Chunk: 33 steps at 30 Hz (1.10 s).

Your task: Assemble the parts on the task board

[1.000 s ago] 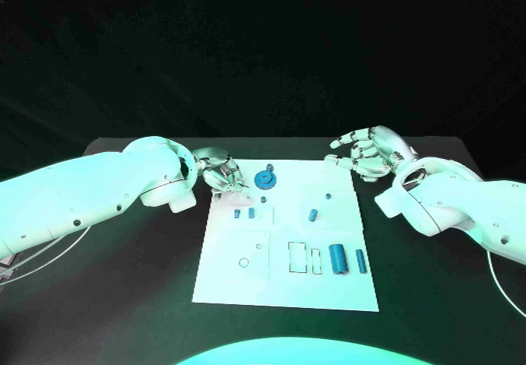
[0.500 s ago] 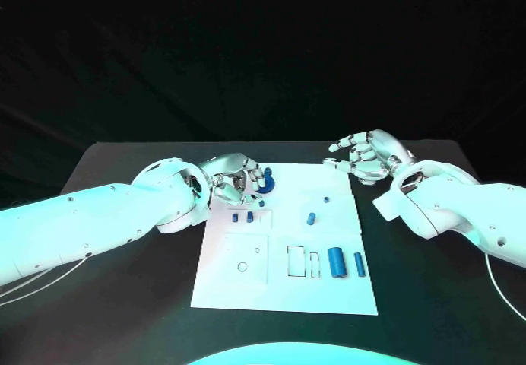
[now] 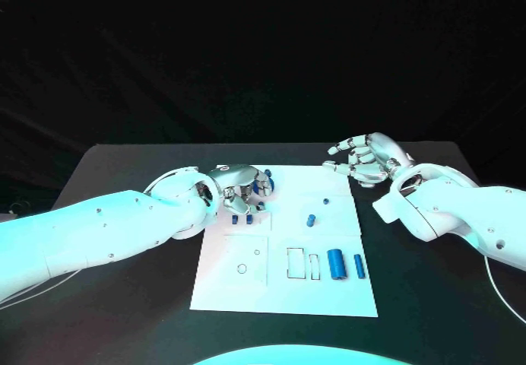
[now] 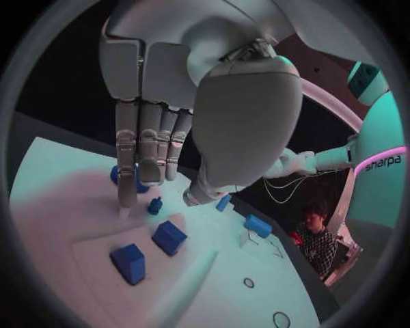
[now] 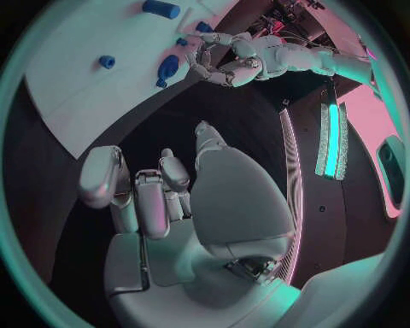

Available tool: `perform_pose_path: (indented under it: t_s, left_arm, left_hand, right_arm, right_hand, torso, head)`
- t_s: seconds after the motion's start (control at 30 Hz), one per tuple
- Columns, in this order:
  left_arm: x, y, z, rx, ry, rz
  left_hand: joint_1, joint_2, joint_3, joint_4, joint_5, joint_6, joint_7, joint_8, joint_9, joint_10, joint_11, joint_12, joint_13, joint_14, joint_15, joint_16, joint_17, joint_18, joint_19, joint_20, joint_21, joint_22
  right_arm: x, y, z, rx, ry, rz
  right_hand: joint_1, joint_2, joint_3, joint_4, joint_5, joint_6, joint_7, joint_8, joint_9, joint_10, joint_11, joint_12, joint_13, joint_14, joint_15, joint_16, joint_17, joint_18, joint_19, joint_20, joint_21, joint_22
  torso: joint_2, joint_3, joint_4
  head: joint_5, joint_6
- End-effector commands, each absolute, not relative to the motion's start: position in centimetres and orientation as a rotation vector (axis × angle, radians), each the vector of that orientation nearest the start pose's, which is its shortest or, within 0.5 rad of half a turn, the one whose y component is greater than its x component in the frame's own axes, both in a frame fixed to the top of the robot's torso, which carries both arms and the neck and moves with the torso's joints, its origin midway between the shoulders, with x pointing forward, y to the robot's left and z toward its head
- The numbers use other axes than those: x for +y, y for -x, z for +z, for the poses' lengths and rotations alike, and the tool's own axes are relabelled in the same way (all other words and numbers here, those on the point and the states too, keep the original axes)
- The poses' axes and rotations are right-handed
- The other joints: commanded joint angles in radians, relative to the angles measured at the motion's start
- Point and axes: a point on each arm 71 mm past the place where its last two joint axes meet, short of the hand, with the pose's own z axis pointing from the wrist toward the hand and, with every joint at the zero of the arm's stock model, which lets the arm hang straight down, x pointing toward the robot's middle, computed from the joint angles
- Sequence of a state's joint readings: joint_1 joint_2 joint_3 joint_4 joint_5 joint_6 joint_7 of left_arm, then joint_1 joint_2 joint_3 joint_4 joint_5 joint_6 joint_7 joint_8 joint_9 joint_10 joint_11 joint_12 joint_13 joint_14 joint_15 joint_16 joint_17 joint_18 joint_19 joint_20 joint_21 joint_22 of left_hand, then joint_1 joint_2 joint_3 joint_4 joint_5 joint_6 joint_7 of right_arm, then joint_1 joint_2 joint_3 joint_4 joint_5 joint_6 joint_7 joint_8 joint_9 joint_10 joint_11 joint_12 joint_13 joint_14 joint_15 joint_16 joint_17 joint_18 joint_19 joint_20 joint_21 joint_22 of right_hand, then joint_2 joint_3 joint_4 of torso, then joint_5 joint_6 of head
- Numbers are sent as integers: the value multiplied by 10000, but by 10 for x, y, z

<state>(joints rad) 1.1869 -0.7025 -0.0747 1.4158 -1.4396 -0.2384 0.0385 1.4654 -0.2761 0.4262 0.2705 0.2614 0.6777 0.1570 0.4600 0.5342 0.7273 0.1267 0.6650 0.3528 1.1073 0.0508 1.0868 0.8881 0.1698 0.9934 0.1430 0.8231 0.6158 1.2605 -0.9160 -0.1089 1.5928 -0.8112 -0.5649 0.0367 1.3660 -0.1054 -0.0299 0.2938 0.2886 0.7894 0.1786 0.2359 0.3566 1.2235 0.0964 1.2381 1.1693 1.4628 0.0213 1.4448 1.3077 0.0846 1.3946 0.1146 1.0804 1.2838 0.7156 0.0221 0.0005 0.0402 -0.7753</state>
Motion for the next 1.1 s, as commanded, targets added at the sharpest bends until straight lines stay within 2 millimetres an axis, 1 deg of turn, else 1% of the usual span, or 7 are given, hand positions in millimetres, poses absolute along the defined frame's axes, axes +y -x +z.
perform_pose_path:
  t_s: [0.03,0.37,0.53,0.6,0.87,0.97,1.1]
  left_arm:
    - [147,-489,-214,17526,-3849,-7742]
    - [144,-493,-217,17685,-3881,-7454]
    - [144,-495,-219,17889,-3933,-7225]
    - [144,-495,-219,17927,-3929,-7135]
    - [142,-497,-220,18012,-3909,-6963]
    - [141,-498,-221,18074,-3919,-6924]
    - [141,-499,-222,18159,-3918,-6856]
  left_hand:
    - [128,4,-73,16,-20,71,44,-28,-43,-66,-1,-58,-35,-32,46,76,-6,124,-6,53,67,23]
    - [381,136,-66,13,-4,317,75,-58,-289,-38,20,-46,-176,142,63,496,199,132,-19,73,233,162]
    - [579,181,129,5,4,694,-4,-150,-570,164,-2,30,-299,451,30,1064,558,129,-31,68,515,383]
    - [641,141,364,3,-5,885,-17,-277,-769,312,-37,62,-393,580,12,1368,701,136,-77,46,739,566]
    - [733,116,759,-131,-38,1187,-30,-453,-1029,642,-121,94,-548,862,-57,1843,969,143,-145,7,1126,875]
    - [749,83,1057,-227,-17,1293,-47,-570,-1154,733,-136,26,-657,943,-78,2023,1038,122,-139,-19,1407,1142]
    - [716,63,1117,-241,-24,1334,-46,-588,-1179,755,-135,12,-683,955,-75,2063,1049,114,-139,-19,1481,1221]
  right_arm:
    - [-229,-479,-167,15422,-4637,9310]
    - [-229,-479,-168,15426,-4644,9302]
    - [-229,-479,-168,15429,-4645,9302]
    - [-229,-479,-168,15431,-4644,9305]
    - [-228,-479,-168,15437,-4636,9317]
    - [-228,-479,-168,15441,-4635,9319]
    - [-228,-479,-168,15445,-4629,9329]
  right_hand:
    - [13,97,-7,-28,52,84,-9,35,-13,-45,-39,-2,-8,417,-69,-46,741,118,10,0,-30,-9]
    - [26,107,2,-29,55,82,-9,36,-15,-57,-39,-11,-21,417,-69,-46,742,118,10,0,-34,-9]
    - [26,107,2,-29,55,82,-9,36,-15,-57,-39,-11,-21,417,-69,-46,742,118,10,0,-34,-9]
    - [26,107,2,-29,55,82,-9,36,-15,-57,-39,-11,-21,417,-69,-46,742,118,10,0,-34,-9]
    - [29,112,5,-27,56,83,-9,37,-16,-49,-39,-3,-12,422,-69,-37,756,113,20,-1,-9,7]
    - [29,112,5,-27,56,83,-9,37,-16,-49,-39,-3,-12,422,-69,-37,756,113,20,-1,-9,7]
    - [29,112,5,-27,56,83,-9,37,-16,-49,-39,-3,-12,422,-69,-37,756,113,20,-1,-9,7]
  torso:
    - [-3,9,-3]
    - [0,11,-3]
    - [-5,9,12]
    - [-4,10,12]
    - [-4,-2,7]
    - [-1,7,9]
    - [-5,9,11]
  head:
    - [-22,5]
    - [-39,-5]
    - [-47,-12]
    - [-46,-13]
    - [-31,-32]
    - [-27,-44]
    - [-26,-55]
